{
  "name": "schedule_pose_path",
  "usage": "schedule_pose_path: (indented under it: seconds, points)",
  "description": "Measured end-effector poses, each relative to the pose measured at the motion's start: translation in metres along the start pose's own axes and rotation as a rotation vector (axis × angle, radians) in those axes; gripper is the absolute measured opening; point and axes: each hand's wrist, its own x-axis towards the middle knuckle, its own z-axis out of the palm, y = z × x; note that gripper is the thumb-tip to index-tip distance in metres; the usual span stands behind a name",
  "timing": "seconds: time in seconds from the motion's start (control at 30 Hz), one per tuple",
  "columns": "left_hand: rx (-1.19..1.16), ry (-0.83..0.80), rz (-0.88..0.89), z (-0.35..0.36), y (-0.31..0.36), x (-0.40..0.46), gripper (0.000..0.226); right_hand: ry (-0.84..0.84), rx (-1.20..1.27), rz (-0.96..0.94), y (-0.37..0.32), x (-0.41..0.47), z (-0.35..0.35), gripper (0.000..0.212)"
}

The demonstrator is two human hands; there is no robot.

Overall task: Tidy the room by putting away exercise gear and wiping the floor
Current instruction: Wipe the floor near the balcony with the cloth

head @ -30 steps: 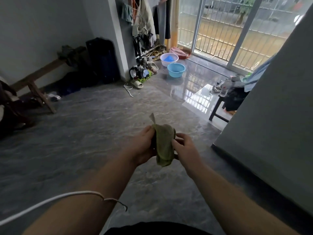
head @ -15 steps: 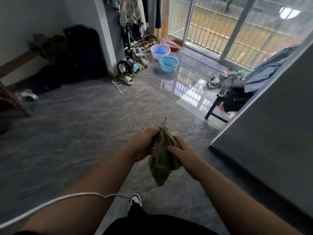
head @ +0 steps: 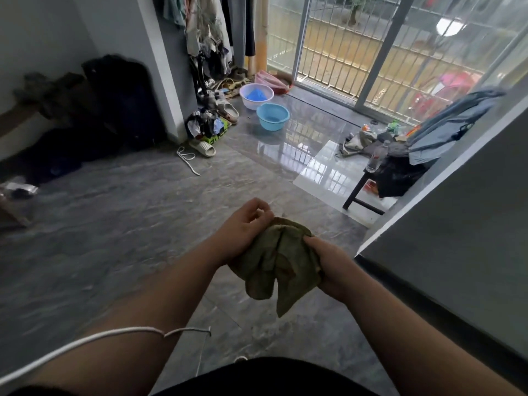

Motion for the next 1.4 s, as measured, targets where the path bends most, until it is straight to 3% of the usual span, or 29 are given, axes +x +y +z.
schedule_pose_path:
  seconds: [0.17,0.3,0.43,0.57,0.67,0.77,0.87,0.93,1.03,1.13,1.23,1.33,1.4]
  points:
    - [0.432,-0.144,0.034,-0.020,-0.002,0.022,0.021,-0.002,-0.162,-0.066,-0.020,0.014,0.002,0.025]
    - [0.665,-0.139,0.077,-0.022,-0.008,0.046,0.010,-0.011,-0.613,-0.217,-0.035,0.027,-0.001,0.020]
    - [0.658,-0.023,0.120,-0.016,-0.012,0.076,0.007,-0.084,-0.979,-0.440,-0.049,0.049,-0.024,0.067]
    - [0.735,0.007,0.191,0.007,-0.007,0.114,0.004,-0.064,-1.321,-0.638,-0.065,0.079,-0.061,0.056]
    - [0.665,-0.067,0.206,0.038,0.008,0.142,0.012,0.031,-1.339,-0.625,-0.078,0.101,-0.094,0.055]
    - [0.675,-0.090,0.135,0.070,0.020,0.183,0.021,0.016,-1.303,-0.608,-0.096,0.127,-0.126,0.062]
    - [0.721,-0.121,0.084,0.100,0.029,0.222,0.018,-0.036,-1.244,-0.694,-0.114,0.160,-0.154,0.041]
    - [0.745,-0.128,0.056,0.114,0.034,0.245,0.015,-0.038,-1.206,-0.655,-0.125,0.179,-0.170,0.023]
    - [0.780,-0.087,0.058,0.127,0.038,0.278,0.016,-0.009,-1.200,-0.643,-0.142,0.203,-0.190,0.015]
    - [0.843,-0.051,0.096,0.137,0.035,0.304,0.018,0.069,-1.424,-0.743,-0.154,0.228,-0.204,0.022]
    - [0.786,-0.059,0.031,0.140,0.024,0.330,0.018,0.063,-1.564,-0.605,-0.168,0.255,-0.209,0.035]
    - [0.745,-0.076,-0.025,0.131,0.013,0.358,0.020,0.052,-1.631,-0.481,-0.183,0.283,-0.217,0.065]
    - [0.738,-0.098,-0.035,0.120,0.007,0.378,0.021,0.048,-1.661,-0.407,-0.191,0.304,-0.218,0.063]
